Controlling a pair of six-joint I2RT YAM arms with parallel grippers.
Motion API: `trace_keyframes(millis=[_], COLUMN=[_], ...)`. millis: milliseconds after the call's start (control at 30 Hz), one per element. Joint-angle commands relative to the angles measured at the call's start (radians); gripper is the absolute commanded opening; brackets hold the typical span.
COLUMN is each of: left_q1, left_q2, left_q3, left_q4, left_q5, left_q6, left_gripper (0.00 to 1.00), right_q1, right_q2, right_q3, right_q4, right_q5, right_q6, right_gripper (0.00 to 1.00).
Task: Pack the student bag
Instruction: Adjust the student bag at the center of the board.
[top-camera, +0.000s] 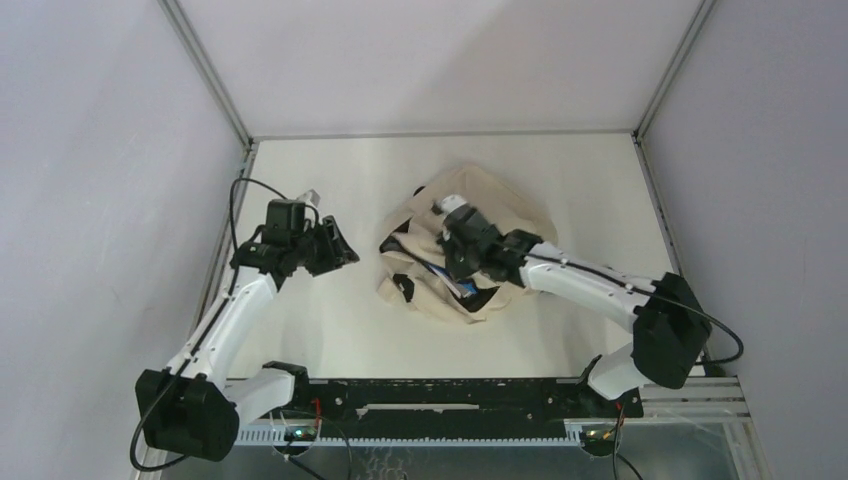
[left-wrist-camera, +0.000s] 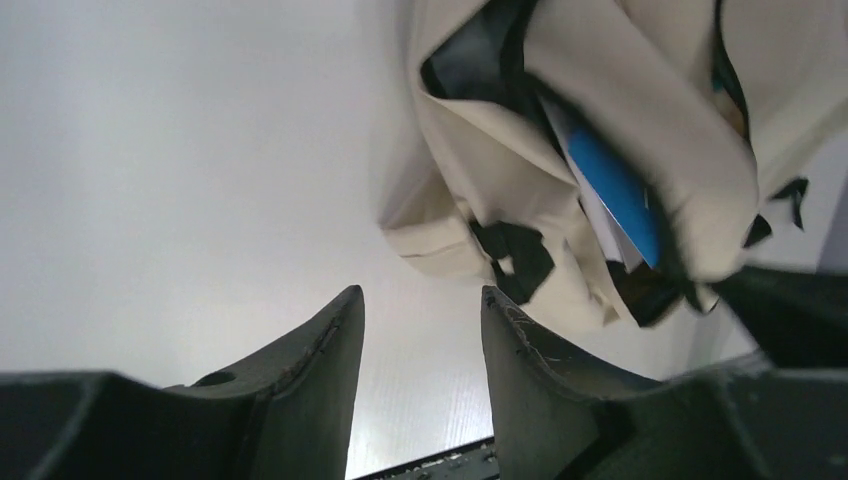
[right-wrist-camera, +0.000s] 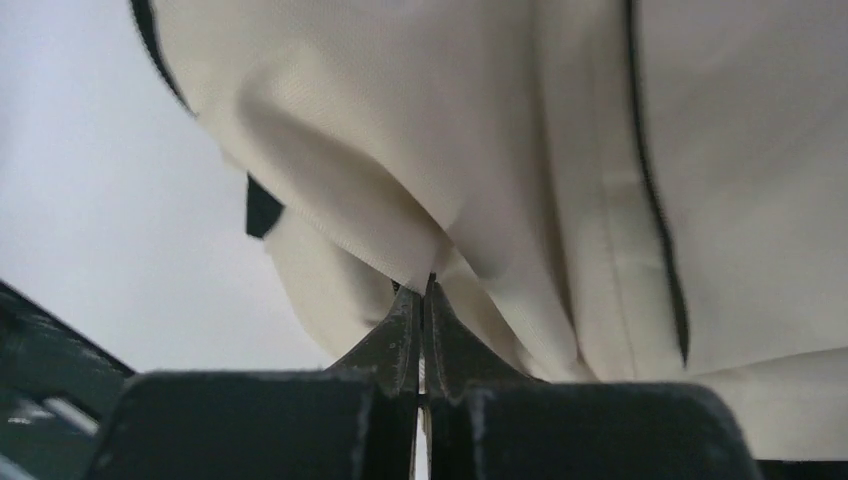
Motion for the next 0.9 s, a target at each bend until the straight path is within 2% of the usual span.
trace_keyframes(millis=[0,67,133,233,367,467,500,567,633,700,867], left_q1=[-0.060,-0.119,-0.185,-0.284,-0.386,-0.428,-0.431,-0.432,-0.432,-0.435,-0.440], left_q2=[-0.063,-0.062,-0.052,-0.024,0.001,0.017,0.033,0.086,0.145,0.201,0.347], left_q3=[-0.055,-0.066,-0.073,-0.070,-0.058,-0.077,-0.082,-0.060,-0.026,0.001,0.073], left_q4=[0.121,0.148,0.180,0.230,0.301,0.394,0.424,0.439,0.432,0.440,0.446], left_q5=[0.157,0.167,0.184,0.195,0.198,0.181,0.189,0.236,0.261,0.271,0.319], left_q6=[0.034,0.040,0.040,0.037,0.030,0.008,-0.002,-0.005,-0.005,-0.012,-0.034], left_gripper=[0.51,0.52,0.52,0.51,0.53,0.59,0.60,0.61,0.61,0.62,0.59], right_q1=[-0.164,-0.233,-0.266,-0.278,-0.307,-0.315,-0.310,-0.294,-0.284,-0.289,-0.355], right_q2=[-0.066,-0.044,0.001,0.084,0.199,0.267,0.266,0.223,0.139,0.048,-0.191], right_q3=[0.048,0.063,0.110,0.185,0.238,0.340,0.365,0.364,0.315,0.254,0.014], right_q4=[0.154,0.201,0.208,0.204,0.279,0.202,0.167,0.141,0.146,0.144,0.148], right_q5=[-0.247,-0.315,-0.284,-0.167,-0.185,-0.279,-0.301,-0.319,-0.331,-0.343,-0.345], right_q6=[0.191,0.289,0.358,0.396,0.415,0.373,0.358,0.328,0.312,0.304,0.329], right_gripper=[0.00,0.00,0.00,0.00,0.00,0.01,0.10,0.37,0.56,0.64,0.64])
